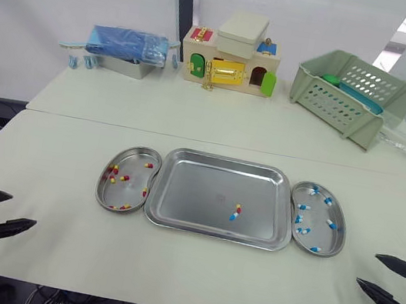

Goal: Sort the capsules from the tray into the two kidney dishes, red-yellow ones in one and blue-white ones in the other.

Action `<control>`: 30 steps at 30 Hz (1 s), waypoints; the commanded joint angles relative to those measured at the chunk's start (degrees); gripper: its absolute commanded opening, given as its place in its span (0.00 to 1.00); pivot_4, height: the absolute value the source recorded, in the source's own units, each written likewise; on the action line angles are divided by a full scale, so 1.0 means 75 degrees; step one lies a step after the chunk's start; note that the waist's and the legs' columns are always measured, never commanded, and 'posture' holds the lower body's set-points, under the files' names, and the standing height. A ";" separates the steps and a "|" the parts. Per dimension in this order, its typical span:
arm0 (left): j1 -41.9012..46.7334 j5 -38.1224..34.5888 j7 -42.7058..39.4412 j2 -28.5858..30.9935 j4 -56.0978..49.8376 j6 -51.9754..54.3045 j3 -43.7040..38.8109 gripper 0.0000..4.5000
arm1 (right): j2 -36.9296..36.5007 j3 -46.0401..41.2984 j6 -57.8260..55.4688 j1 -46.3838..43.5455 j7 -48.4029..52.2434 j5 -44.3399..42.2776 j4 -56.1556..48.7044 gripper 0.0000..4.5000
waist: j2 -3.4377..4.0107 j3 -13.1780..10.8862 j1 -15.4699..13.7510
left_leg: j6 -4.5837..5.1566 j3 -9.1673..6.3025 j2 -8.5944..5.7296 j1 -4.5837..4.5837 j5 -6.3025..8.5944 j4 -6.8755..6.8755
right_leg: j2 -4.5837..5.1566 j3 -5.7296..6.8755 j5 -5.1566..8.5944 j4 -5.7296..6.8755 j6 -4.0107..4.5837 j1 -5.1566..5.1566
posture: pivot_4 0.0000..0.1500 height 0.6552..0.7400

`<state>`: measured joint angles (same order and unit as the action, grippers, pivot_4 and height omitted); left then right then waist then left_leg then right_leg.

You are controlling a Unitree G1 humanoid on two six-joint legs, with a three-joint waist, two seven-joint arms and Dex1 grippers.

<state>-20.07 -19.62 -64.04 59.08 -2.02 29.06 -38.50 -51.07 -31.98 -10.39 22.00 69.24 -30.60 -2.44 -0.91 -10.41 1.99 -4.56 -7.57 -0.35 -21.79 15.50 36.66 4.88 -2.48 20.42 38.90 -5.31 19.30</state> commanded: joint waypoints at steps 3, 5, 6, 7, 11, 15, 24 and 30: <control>-0.0141 -0.0521 -0.0391 -0.0623 -0.0845 -0.1065 -0.0597 0.99 | -0.0138 -0.0266 -0.0058 -0.0021 0.0210 -0.0075 -0.0192 1.00 | 0.0000 0.0000 -0.0011 | -0.0001 -0.0001 0.0000 -0.0003 0.0000 0.0000 | 0.0001 0.0002 0.0000 -0.0003 0.0000 0.0000 | 1.00 1.00; 0.0002 -0.0898 -0.0566 -0.0949 -0.1239 -0.1449 -0.0511 0.99 | -0.0164 -0.0226 -0.0175 -0.0019 0.0278 -0.0124 -0.0251 1.00 | 0.0000 0.0000 -0.0017 | -0.0001 -0.0001 0.0000 -0.0003 0.0000 0.0001 | 0.0002 0.0002 0.0000 -0.0003 0.0000 -0.0002 | 1.00 1.00; 0.0066 -0.1048 -0.0626 -0.1067 -0.1376 -0.1574 -0.0475 0.99 | -0.0177 -0.0199 -0.0221 -0.0028 0.0311 -0.0134 -0.0273 1.00 | 0.0000 0.0000 -0.0018 | -0.0001 -0.0001 0.0000 -0.0003 -0.0001 0.0002 | 0.0002 0.0002 0.0000 -0.0002 0.0000 -0.0002 | 1.00 1.00; 0.0107 -0.1286 -0.0689 -0.1209 -0.1590 -0.1607 -0.0442 0.99 | -0.0203 -0.0182 -0.0260 -0.0060 0.0343 -0.0136 -0.0305 1.00 | 0.0000 0.0000 -0.0019 | -0.0001 -0.0001 0.0000 -0.0003 -0.0001 0.0004 | 0.0003 0.0002 0.0000 -0.0002 0.0000 -0.0003 | 1.00 1.00; -0.0352 -0.1792 -0.1125 -0.1985 -0.2692 -0.2191 0.0068 0.99 | -0.0415 -0.0254 -0.1033 -0.0207 0.0342 -0.0493 -0.0825 1.00 | 0.0006 0.0003 0.0012 | -0.0001 0.0006 0.0000 -0.0002 0.0000 0.0005 | 0.0003 -0.0005 -0.0001 -0.0003 0.0000 -0.0004 | 1.00 1.00; -0.0775 -0.1843 -0.1414 -0.2723 -0.3165 -0.3041 0.0656 0.99 | -0.0586 -0.0337 -0.2064 -0.0257 0.0041 -0.1117 -0.1965 1.00 | 0.0008 0.0004 0.0021 | -0.0001 0.0004 0.0003 -0.0004 0.0000 0.0005 | -0.0001 -0.0002 -0.0001 -0.0004 0.0000 -0.0002 | 1.00 1.00; -0.1035 -0.1680 -0.1482 -0.3752 -0.2923 -0.4533 0.1822 0.99 | -0.1652 0.1870 -0.3661 -0.3353 -0.0305 -0.1731 -0.3202 1.00 | 0.0006 0.0004 0.0030 | 0.0000 0.0001 0.0002 -0.0003 0.0000 0.0022 | -0.0003 0.0001 -0.0003 -0.0003 -0.0003 -0.0011 | 1.00 1.00; -0.1441 -0.1662 -0.1454 -0.3985 -0.2837 -0.5030 0.2236 0.99 | -0.1297 0.4778 -0.3521 -0.6491 0.0648 -0.0508 -0.2391 1.00 | 0.0002 -0.0003 0.0033 | 0.0000 -0.0011 0.0001 -0.0016 0.0000 0.0017 | -0.0003 0.0011 -0.0002 -0.0012 -0.0001 -0.0001 | 1.00 1.00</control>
<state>-30.50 -31.50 -75.33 29.30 -22.50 -7.20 -22.31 -61.70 0.12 -38.16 -23.71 71.76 -37.10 -21.50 -0.90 -10.43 2.24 -4.56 -7.66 -0.34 -21.92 15.50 36.79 4.86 -2.39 20.40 38.77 -5.32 19.29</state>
